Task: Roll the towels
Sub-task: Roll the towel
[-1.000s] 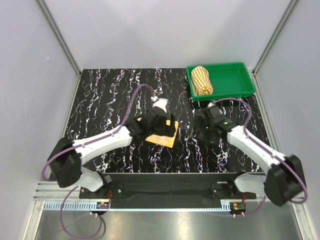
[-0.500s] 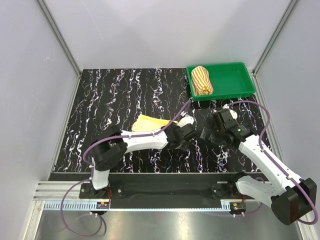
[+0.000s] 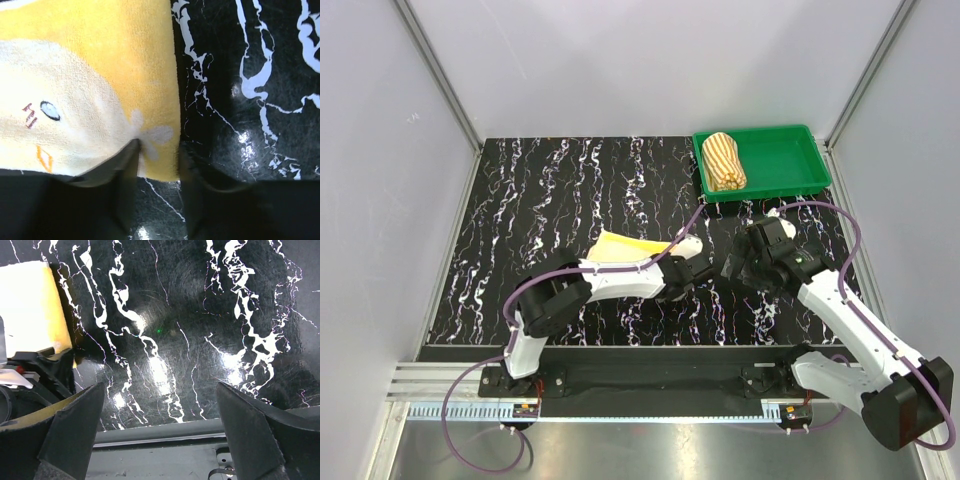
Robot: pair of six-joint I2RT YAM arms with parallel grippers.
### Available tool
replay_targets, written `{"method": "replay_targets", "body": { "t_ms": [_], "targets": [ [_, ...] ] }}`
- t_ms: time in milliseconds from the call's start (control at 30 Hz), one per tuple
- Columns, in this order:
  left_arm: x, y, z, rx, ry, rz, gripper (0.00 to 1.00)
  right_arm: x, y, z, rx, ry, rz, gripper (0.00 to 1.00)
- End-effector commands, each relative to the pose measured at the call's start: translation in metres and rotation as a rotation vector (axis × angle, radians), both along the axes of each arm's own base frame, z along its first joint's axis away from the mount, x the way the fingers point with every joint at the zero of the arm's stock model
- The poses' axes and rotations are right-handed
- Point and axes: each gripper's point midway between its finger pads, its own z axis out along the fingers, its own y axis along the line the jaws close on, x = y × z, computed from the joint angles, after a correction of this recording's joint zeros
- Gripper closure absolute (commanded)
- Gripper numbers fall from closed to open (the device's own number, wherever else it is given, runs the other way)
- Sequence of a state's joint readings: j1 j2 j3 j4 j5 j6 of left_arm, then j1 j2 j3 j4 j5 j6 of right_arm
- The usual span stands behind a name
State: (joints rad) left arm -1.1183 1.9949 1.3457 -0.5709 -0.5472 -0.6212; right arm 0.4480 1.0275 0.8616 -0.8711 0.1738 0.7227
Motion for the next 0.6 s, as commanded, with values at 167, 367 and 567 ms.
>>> {"method": "replay_targets", "body": {
  "t_ms": [167,367,567],
  "targets": [
    [-0.004,0.002,-0.001,-0.017,0.018,0.023,0.94,0.005,-0.006,0.009,0.003,-0.036,-0.023,0.0],
    [-0.01,-0.017,0.031,-0.278,0.113,0.016,0.99,0.018,0.006,0.022,0.098,-0.058,-0.002,0.0],
    [-0.016,-0.016,0.043,-0.59,0.245,0.059,1.0,0.031,0.033,0.031,0.222,-0.052,0.051,0.01]
  ]
}}
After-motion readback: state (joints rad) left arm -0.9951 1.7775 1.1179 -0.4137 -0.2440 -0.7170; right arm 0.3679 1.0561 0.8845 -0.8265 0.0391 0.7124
